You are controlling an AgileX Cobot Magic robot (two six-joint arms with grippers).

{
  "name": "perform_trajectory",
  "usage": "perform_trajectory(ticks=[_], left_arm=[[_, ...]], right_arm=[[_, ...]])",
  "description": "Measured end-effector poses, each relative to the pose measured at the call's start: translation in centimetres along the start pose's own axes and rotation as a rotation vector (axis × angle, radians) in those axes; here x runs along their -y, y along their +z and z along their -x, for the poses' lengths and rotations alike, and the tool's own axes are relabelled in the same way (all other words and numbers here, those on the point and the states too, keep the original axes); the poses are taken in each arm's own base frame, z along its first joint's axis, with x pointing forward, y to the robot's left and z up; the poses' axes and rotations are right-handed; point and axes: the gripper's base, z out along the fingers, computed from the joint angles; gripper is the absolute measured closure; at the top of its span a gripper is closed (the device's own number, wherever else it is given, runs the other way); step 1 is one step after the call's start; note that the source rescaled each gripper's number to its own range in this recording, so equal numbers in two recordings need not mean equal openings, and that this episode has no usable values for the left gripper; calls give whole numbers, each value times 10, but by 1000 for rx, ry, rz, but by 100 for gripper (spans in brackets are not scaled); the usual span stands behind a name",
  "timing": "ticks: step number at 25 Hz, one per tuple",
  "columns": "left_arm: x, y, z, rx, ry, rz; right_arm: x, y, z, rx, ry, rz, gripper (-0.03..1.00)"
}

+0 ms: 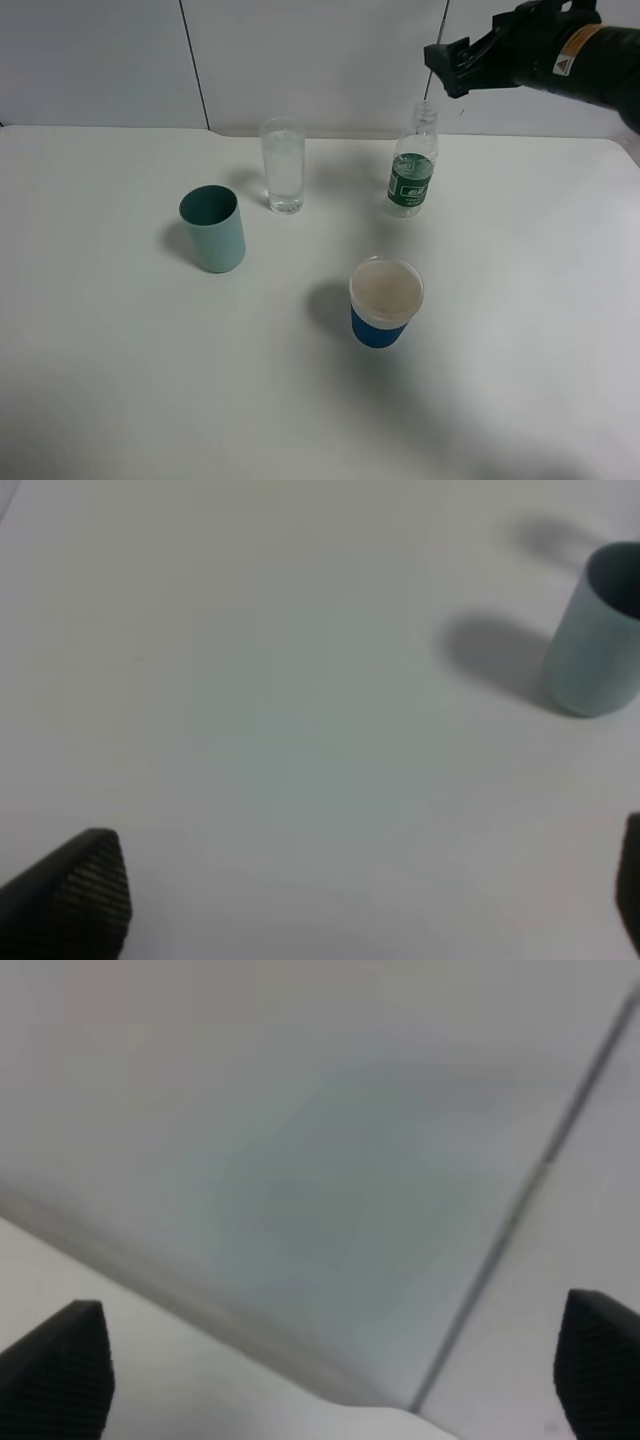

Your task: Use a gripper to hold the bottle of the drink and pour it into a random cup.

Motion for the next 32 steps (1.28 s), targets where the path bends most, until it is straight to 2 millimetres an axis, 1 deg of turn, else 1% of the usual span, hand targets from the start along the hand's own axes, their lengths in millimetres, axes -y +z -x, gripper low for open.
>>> perform_trajectory(ticks=[3, 6, 11, 13, 16, 19, 23, 28, 32], left_arm=[[0, 0, 0, 0, 0, 0], [0, 0, 0, 0, 0, 0], [0, 0, 0, 0, 0, 0], [0, 0, 0, 0, 0, 0], [0, 0, 0, 0, 0, 0], [0, 0, 0, 0, 0, 0], [0, 0, 0, 0, 0, 0], [0, 0, 0, 0, 0, 0], [0, 0, 0, 0, 0, 0]], right_arm=[[13, -16, 13, -22, 0, -66, 16], [30, -35, 23, -55, 6, -151, 16], [58, -72, 37, -105, 32, -306, 16], [66, -87, 42, -121, 51, -362, 16], [72, -111, 54, -119, 83, -432, 16], [72, -134, 65, -110, 108, -480, 16], [63, -165, 79, -100, 126, -518, 16], [49, -205, 87, -136, 157, -568, 16], [35, -237, 90, -145, 223, -585, 16]])
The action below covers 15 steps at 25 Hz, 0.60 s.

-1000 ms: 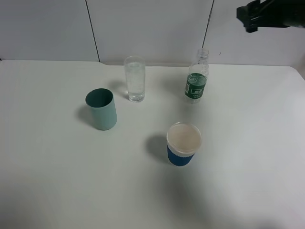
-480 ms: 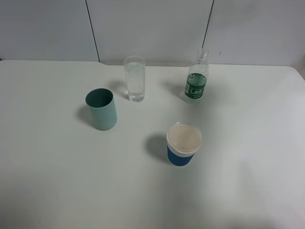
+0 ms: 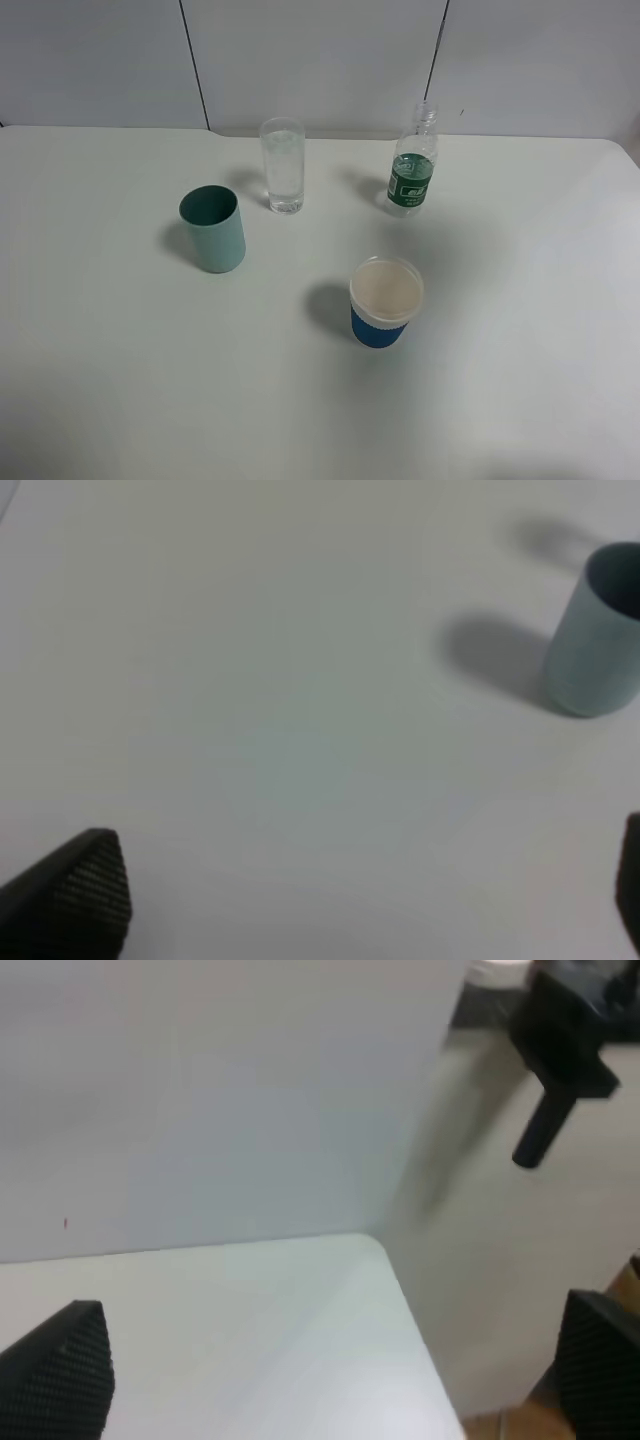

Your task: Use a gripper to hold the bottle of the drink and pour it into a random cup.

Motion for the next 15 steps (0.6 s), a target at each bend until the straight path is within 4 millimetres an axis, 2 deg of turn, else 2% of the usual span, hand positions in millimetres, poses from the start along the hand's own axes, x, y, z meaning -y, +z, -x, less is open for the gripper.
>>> perform_trajectory(ticks=[8, 15], left_arm=[[0, 0, 0, 0, 0, 0], [0, 0, 0, 0, 0, 0]], right_arm=[[1, -63, -11, 5, 51, 82, 16], [1, -97, -25, -15, 9, 128, 16]])
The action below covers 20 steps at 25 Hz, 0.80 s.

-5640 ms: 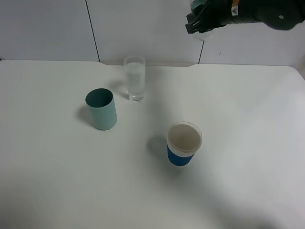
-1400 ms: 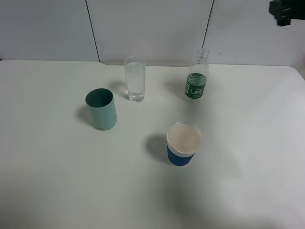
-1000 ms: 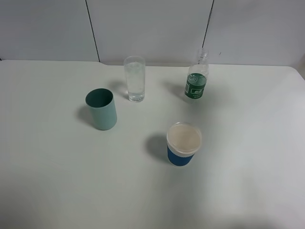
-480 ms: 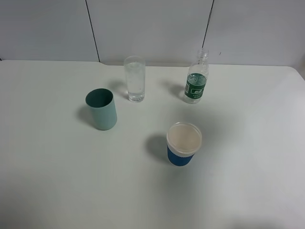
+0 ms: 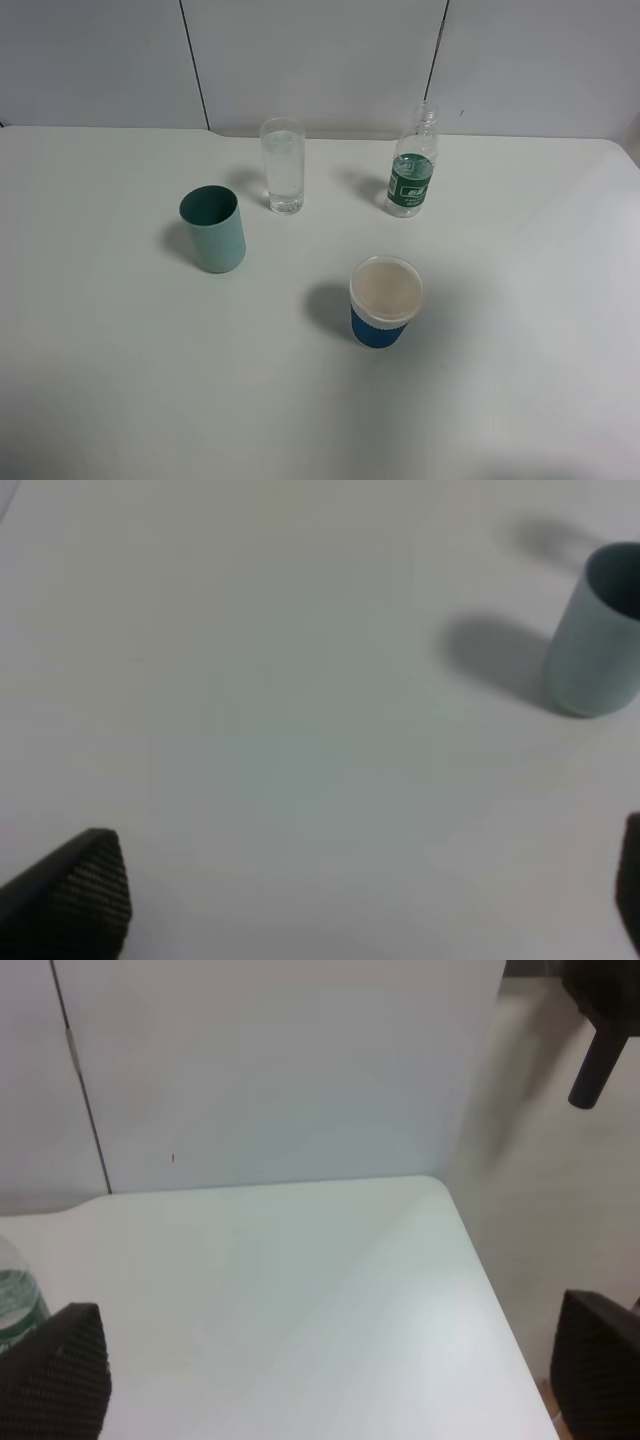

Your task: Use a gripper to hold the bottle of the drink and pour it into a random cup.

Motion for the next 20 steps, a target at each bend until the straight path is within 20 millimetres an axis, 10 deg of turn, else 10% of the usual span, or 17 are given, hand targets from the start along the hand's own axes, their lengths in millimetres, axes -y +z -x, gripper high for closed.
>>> perform_trajectory(ticks=[20], left_arm=[[0, 0, 0, 0, 0, 0]], right_arm=[[-6, -30, -97, 54, -6, 96, 16]])
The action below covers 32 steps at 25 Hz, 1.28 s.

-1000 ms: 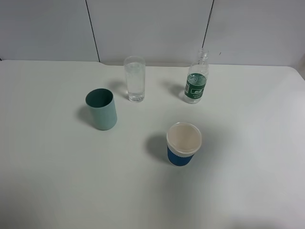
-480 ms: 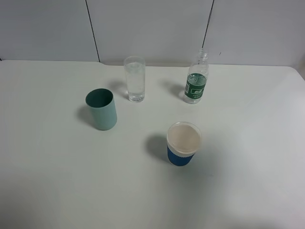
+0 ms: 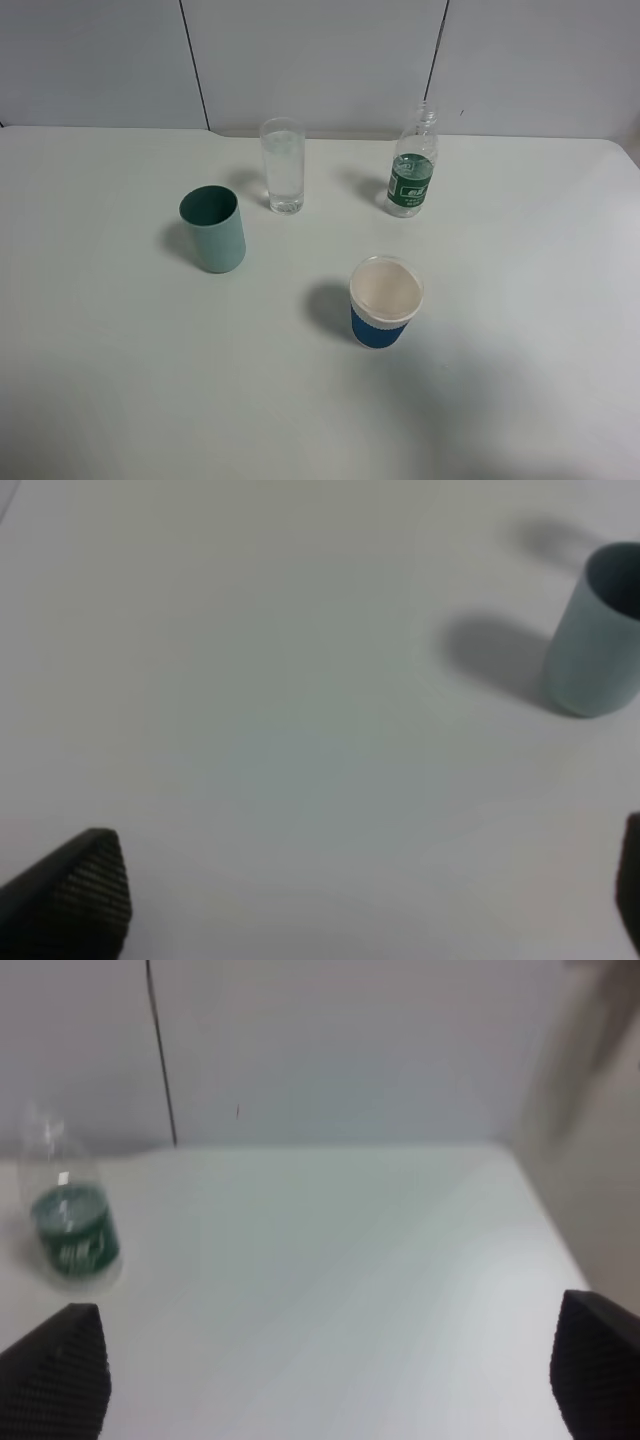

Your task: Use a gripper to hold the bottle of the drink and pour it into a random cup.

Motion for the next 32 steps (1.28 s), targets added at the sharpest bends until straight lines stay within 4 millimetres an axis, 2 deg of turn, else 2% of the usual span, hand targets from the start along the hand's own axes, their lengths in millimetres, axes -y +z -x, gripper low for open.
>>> perform_trajectory(ticks=[8, 12, 18, 32], left_arm=[[0, 0, 0, 0, 0, 0], [0, 0, 0, 0, 0, 0], [0, 0, 0, 0, 0, 0], [0, 0, 0, 0, 0, 0]], right_arm=[[0, 1, -10, -93, 3, 7, 16], [0, 11, -25, -172, 11, 10, 16], [1, 16, -37, -254, 15, 15, 16], [1, 16, -38, -262, 16, 15, 16]])
